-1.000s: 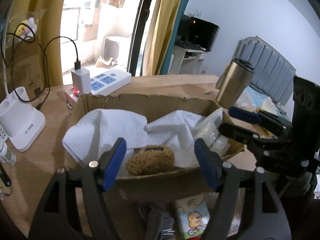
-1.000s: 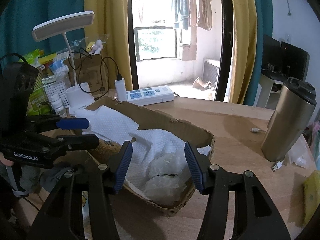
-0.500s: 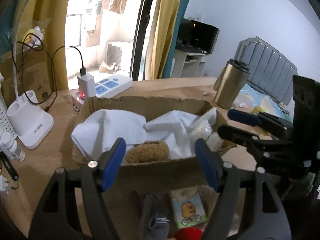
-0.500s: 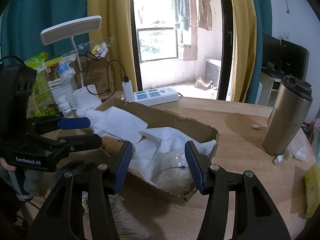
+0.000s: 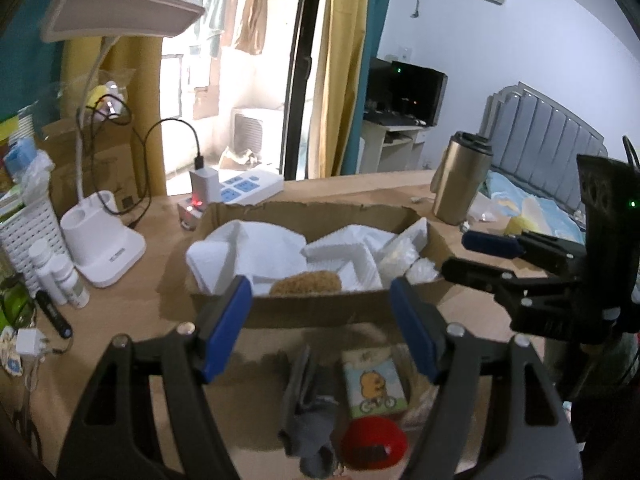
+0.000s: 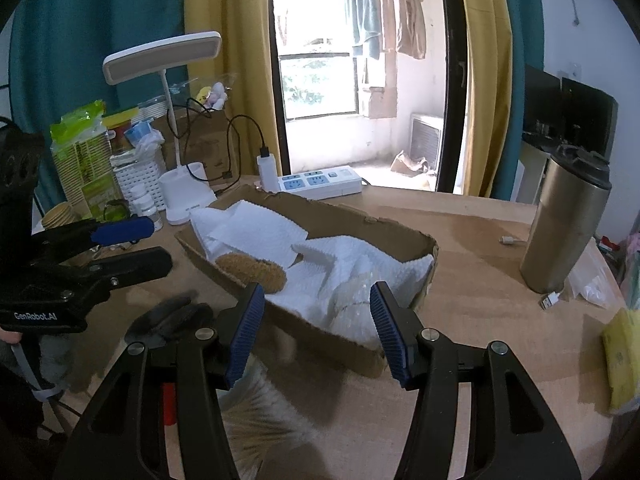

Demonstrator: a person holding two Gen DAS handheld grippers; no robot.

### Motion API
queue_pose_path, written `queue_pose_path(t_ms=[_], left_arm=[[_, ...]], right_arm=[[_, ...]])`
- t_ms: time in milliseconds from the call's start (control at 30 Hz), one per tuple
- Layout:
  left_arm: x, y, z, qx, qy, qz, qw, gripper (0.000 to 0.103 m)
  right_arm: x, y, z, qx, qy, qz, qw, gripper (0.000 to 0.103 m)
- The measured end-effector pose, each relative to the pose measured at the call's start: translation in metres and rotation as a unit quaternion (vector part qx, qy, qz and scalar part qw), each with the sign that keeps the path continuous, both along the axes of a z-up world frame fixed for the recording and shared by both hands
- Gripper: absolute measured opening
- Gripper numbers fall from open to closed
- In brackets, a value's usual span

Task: Organize soft objects
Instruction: 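Move both tools back toward the grey glove and red ball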

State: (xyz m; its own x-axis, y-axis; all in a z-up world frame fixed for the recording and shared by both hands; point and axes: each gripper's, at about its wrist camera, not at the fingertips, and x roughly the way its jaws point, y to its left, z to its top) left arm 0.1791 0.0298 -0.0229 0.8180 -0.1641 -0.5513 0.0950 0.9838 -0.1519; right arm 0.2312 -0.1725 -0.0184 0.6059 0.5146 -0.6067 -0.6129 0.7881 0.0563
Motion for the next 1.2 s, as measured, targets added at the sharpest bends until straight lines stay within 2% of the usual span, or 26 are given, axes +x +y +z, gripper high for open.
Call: queue_pose_path(t_ms=[300,700,1200], left_arm=[[-0.028,0.01,-0.008,-0.004,0.007,0.026,0.9996,0.073],[-0.054,0.029,-0.033,-0.022,0.039,0.059,0.9973,0.073],[-0.086,0.059,-0.05,-0.038,0.056,0.092,0.9935,0.073]], right_arm=[[-0.018,-0.008,-0.003,0.001,0.009,0.005,1.0,0.059],[-0.033,-0.007,-0.021,-0.007,0.038,0.013,0.999,0.059],[-0.065,0.051,-0.037,-0.012,0.057,0.104,0.993,0.058]])
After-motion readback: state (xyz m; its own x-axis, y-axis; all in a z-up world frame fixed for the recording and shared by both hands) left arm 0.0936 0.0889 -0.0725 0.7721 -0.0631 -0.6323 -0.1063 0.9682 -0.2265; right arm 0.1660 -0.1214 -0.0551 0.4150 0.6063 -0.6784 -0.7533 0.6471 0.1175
